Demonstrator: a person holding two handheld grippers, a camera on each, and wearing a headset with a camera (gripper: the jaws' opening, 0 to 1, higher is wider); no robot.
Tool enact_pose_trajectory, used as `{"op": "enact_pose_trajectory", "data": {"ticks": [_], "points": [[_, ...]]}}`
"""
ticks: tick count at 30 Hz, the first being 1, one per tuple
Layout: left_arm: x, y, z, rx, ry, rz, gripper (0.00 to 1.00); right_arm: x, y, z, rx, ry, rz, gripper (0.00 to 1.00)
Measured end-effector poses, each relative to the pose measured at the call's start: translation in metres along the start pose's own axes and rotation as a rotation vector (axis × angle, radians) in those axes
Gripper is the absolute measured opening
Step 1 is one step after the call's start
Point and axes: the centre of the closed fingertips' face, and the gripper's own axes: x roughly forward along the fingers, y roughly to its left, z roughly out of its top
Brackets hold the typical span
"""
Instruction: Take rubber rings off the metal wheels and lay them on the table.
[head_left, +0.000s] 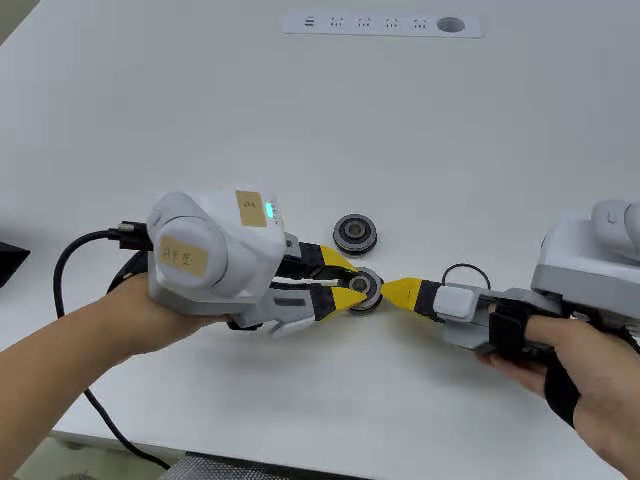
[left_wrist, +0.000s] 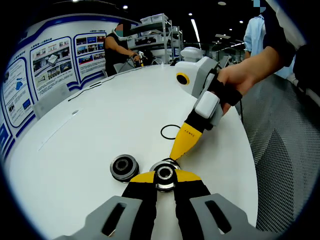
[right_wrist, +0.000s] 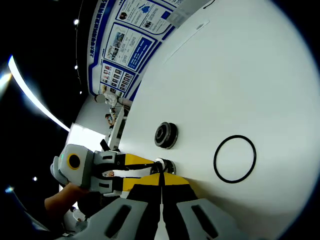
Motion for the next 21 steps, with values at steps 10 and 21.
{"op": "enact_pose_trajectory", "data": {"ticks": [10, 21], "points": [[-0.0003, 0.0, -0.0001, -0.007, 0.0, 0.001, 0.12, 0.0031, 0.0032, 0.0001, 0.003, 0.001, 0.005, 0.0], [-0.0006, 0.0, 0.0002, -0.015, 0.001, -0.001, 0.12, 0.0064, 0.0055, 0.0002, -0.035, 0.014, 0.002, 0.0]]}}
